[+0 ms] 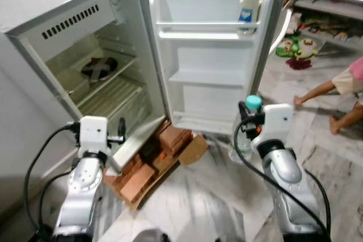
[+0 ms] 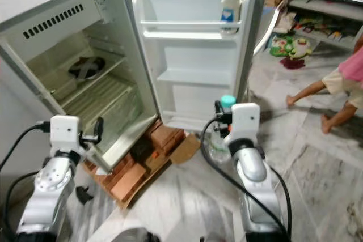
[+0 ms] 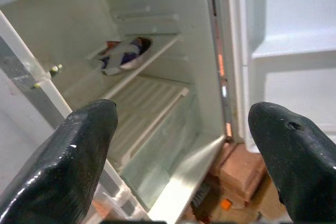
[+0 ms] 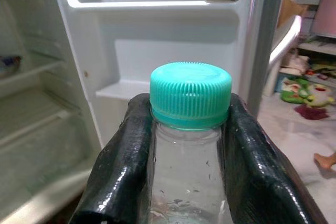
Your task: Restocking fridge
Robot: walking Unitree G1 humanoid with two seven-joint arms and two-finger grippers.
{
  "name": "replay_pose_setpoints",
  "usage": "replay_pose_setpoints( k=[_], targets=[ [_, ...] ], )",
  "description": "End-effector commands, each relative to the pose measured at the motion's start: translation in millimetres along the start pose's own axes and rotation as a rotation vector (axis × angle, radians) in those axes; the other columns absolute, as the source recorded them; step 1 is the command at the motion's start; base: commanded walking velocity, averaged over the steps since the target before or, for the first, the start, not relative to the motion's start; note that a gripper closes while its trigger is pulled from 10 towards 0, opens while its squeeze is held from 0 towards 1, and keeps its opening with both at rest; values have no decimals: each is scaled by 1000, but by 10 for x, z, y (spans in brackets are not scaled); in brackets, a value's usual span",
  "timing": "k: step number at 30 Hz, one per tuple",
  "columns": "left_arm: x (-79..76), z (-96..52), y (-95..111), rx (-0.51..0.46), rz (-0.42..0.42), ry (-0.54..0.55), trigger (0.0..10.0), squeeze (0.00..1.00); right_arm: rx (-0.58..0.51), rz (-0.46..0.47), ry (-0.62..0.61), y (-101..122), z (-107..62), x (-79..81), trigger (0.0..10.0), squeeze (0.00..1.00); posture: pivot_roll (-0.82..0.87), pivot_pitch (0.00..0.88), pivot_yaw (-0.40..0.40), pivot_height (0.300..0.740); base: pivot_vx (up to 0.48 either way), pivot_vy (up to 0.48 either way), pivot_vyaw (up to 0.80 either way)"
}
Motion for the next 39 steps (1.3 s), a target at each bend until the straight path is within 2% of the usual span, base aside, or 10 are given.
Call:
replay_pose_setpoints(
  k=[1,2,3,5,12,15,32,39],
  targets=[
    [68,-8,49,-20,9,4,10000,0,-56,-19,-7,134,35,10,10000,0,16,22,26,740,0,0,0],
    [29,-11,68,-31,-2,-18,10000,0,-58,-54,-23,140,38,-9,10000,0,18,22,24,740,0,0,0],
    [-17,-17,99,-41,-21,-41,10000,0,-68,-23,-39,148,39,-37,10000,0,18,22,24,740,0,0,0],
    [-59,-24,103,-36,-33,-69,10000,0,-75,-20,-51,162,43,-70,10000,0,18,22,24,740,0,0,0],
    [-139,-45,116,-48,-71,-131,10000,0,-60,-35,-88,150,63,-165,10000,0,14,24,20,740,86,0,0],
    [-163,-54,135,-55,-82,-147,10000,0,-65,-21,-88,151,68,-166,10000,0,14,23,19,740,394,0,-800],
    [-153,-23,154,-60,-90,-128,10000,0,-77,-13,-52,165,83,-100,10000,0,13,16,17,740,439,0,-82],
    [-157,-15,154,-58,-91,-125,10000,0,-75,-4,-36,157,85,-71,10000,0,14,17,18,740,386,283,0]
  ],
)
Point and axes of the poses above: a point about 5 cm out from each wrist's last joint towards the gripper, its own z axis pointing out of the wrist towards the gripper, its own y axis along the axis of the wrist's last joint, x = y × z, the point moved 4 cm from there along z, pointing out of the wrist towards the gripper, and after that the axes turned 7 degrees about -z, right-handed, at the moved point
